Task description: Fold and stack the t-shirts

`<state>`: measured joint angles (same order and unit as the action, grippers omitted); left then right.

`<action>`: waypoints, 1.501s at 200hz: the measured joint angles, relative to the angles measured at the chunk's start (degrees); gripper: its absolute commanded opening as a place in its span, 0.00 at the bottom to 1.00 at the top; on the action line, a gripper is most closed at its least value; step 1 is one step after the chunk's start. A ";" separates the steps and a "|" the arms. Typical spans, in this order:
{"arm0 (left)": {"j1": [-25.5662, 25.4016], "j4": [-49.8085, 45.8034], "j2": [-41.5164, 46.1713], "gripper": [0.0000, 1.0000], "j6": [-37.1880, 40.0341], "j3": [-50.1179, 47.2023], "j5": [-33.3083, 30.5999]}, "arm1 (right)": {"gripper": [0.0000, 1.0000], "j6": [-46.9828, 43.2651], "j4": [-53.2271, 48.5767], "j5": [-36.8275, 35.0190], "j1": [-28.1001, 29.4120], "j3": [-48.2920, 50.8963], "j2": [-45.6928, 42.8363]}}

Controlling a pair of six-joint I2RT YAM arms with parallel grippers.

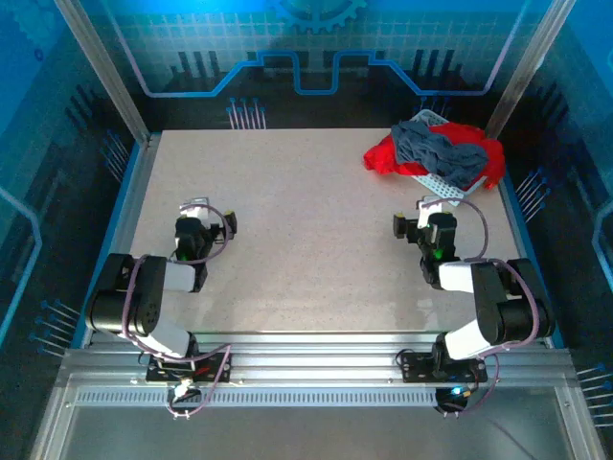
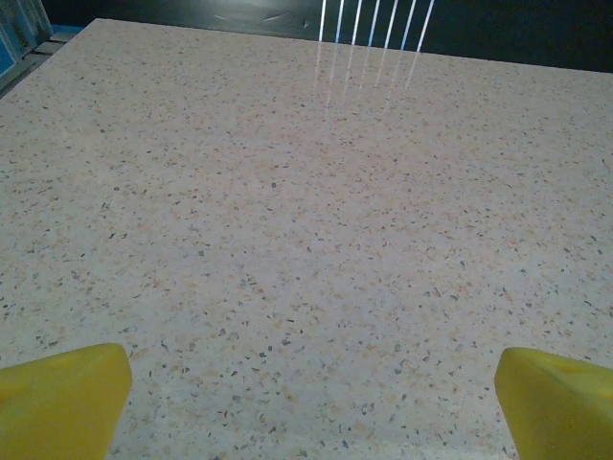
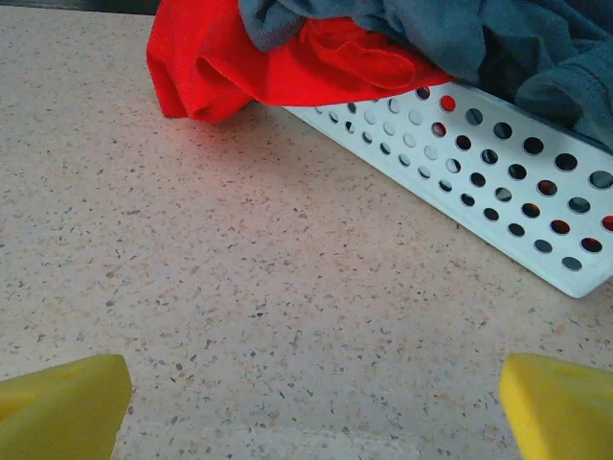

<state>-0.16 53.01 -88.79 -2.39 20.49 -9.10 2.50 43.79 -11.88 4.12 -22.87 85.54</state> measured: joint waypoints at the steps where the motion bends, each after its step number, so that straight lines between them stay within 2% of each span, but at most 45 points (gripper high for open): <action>1: 0.00 0.00 0.00 0.99 0.02 0.00 0.00 | 1.00 0.00 0.00 0.00 0.00 0.00 -0.02; 142: -0.24 0.68 0.31 0.99 0.00 -0.46 -0.92 | 1.00 0.02 -0.59 -0.55 0.07 0.00 -0.50; 157: -1.75 -0.90 3.72 0.99 0.50 -1.66 -4.48 | 1.00 -0.02 -5.11 -4.33 1.53 -0.26 -4.42; 172: -5.99 -6.49 11.93 0.99 1.60 -1.53 -9.14 | 1.00 0.46 -12.61 -8.48 4.66 -2.14 -12.68; 190: -10.95 -14.73 21.62 0.99 2.38 3.23 -13.14 | 1.00 4.96 -25.73 -10.64 6.71 -12.48 -21.86; 199: -12.35 -21.22 24.20 0.99 -0.87 8.98 -15.32 | 1.00 9.51 -35.12 -9.51 5.81 -22.40 -22.80; 207: -12.61 -30.77 25.18 0.99 -6.29 16.59 -16.68 | 1.00 14.53 -42.36 -9.38 4.52 -32.24 -22.05; 216: -12.44 -39.28 25.09 0.99 -12.04 24.85 -17.68 | 0.87 19.32 -48.65 -7.74 2.14 -42.21 -20.68; 224: -11.65 -44.30 24.96 0.99 -17.38 30.95 -17.14 | 0.80 22.43 -52.50 -5.49 -0.46 -48.76 -19.15; 236: -9.38 -49.31 24.30 0.99 -24.41 37.42 -13.16 | 0.73 25.97 -58.93 -3.23 -4.02 -56.74 -16.35; 256: -7.04 -56.11 19.76 0.99 -32.09 45.62 -6.05 | 0.71 29.00 -69.11 0.63 -8.00 -68.19 -7.63; 278: -9.66 -62.49 11.06 0.99 -35.85 53.31 2.38 | 0.68 30.49 -77.72 6.45 -11.15 -78.34 5.60; 300: -13.55 -66.58 5.99 0.99 -37.97 55.93 9.33 | 0.65 31.12 -84.52 11.63 -13.64 -86.20 18.88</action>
<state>-13.72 -13.56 -82.81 -40.36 76.42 0.23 33.63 -40.73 -0.25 -9.52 -109.08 104.42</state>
